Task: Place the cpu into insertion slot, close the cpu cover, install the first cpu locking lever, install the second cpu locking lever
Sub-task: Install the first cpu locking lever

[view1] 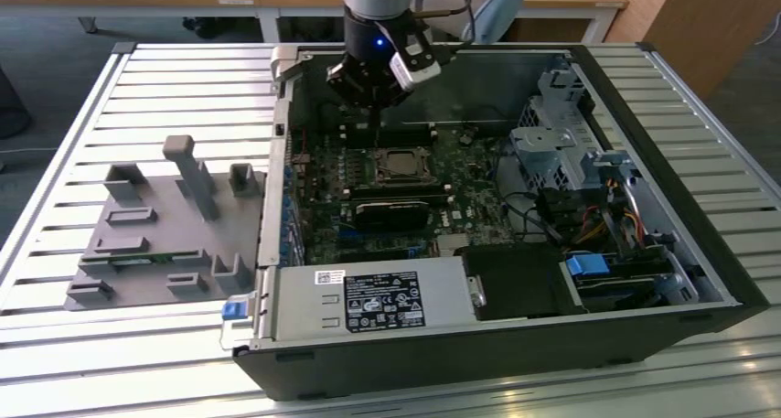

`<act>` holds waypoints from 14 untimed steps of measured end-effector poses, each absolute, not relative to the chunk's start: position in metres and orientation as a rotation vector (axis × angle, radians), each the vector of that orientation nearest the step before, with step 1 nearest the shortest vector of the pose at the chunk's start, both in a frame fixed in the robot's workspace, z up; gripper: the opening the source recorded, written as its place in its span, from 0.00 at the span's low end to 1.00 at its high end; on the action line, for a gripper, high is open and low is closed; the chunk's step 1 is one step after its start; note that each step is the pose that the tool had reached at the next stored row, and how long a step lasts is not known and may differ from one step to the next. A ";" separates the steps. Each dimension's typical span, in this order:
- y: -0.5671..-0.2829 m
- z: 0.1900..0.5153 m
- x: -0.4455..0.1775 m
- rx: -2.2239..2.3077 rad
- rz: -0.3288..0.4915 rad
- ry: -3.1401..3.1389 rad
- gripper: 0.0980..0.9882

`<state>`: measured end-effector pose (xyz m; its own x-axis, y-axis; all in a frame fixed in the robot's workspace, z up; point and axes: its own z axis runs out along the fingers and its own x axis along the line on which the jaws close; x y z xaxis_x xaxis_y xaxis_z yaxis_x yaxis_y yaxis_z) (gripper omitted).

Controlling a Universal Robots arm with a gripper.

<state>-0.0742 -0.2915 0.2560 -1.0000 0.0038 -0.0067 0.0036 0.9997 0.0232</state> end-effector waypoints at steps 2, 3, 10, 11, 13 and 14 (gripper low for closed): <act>-0.291 0.256 -0.069 0.006 0.036 3.135 0.01; -0.291 0.255 -0.067 0.006 0.036 3.136 0.01; -0.291 0.252 -0.054 0.006 0.072 3.138 0.01; -0.292 0.252 -0.054 0.006 0.094 3.138 0.01; -0.292 0.250 -0.054 0.006 0.115 3.135 0.01; -0.292 0.249 -0.054 0.006 0.116 3.133 0.01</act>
